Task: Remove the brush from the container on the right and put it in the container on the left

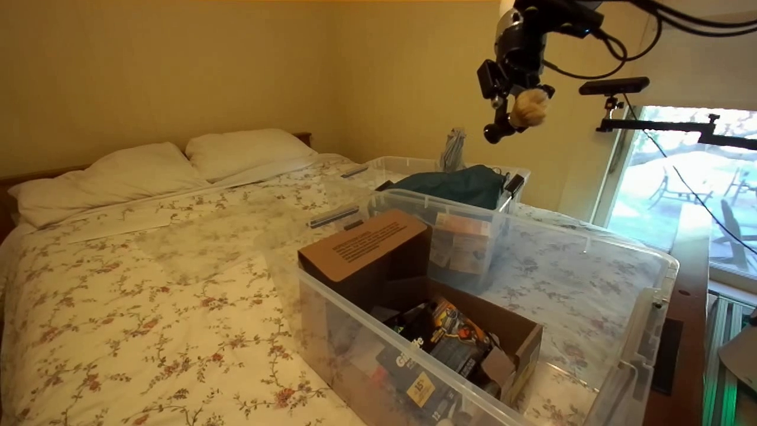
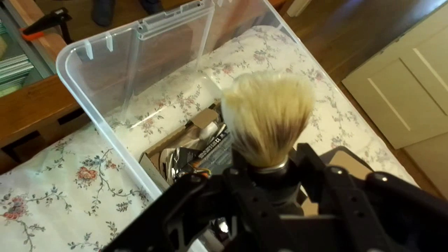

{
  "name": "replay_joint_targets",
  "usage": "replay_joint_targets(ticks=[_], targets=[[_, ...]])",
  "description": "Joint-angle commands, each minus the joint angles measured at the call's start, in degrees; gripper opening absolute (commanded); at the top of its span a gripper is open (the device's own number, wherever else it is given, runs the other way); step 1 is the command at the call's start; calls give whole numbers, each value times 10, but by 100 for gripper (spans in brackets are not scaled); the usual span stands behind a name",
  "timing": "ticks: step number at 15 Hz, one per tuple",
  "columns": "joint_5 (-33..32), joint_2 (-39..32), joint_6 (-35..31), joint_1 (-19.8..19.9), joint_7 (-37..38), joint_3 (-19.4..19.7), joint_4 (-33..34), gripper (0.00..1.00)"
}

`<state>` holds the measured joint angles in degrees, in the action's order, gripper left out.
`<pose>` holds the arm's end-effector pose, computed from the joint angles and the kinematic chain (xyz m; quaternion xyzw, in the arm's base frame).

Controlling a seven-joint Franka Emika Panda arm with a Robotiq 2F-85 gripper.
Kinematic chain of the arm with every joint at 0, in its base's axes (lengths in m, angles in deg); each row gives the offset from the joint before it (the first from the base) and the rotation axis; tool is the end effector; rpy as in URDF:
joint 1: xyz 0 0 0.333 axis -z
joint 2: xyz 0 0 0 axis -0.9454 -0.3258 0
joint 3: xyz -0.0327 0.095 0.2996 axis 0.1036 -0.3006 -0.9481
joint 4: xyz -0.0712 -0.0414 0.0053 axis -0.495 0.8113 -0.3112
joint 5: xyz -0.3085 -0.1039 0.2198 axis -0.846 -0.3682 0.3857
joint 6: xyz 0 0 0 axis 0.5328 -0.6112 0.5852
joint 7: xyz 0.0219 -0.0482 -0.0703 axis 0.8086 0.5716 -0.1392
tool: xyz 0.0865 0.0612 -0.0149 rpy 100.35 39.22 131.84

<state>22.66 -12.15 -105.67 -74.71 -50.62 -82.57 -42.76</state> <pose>0.4793 0.1447 0.5244 -0.8835 0.2639 0.2767 0.2707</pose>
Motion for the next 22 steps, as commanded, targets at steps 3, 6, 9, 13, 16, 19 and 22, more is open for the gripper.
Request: replay_joint_targets(ticks=[3, 6, 9, 13, 16, 19, 22], targets=[[37, 108, -165, -60, 27, -101, -123, 16], [18, 76, -300, -97, 83, -180, -107, 16], [-82, 10, -438, -101, 164, -230, -95, 16], [-232, -62, -497, -97, 258, -203, -89, 16], [-286, -98, -494, -108, 263, -166, -92, 16], [-282, -103, -493, -115, 237, -146, -122, 16], [-256, -93, -493, -115, 200, -139, -160, 16]])
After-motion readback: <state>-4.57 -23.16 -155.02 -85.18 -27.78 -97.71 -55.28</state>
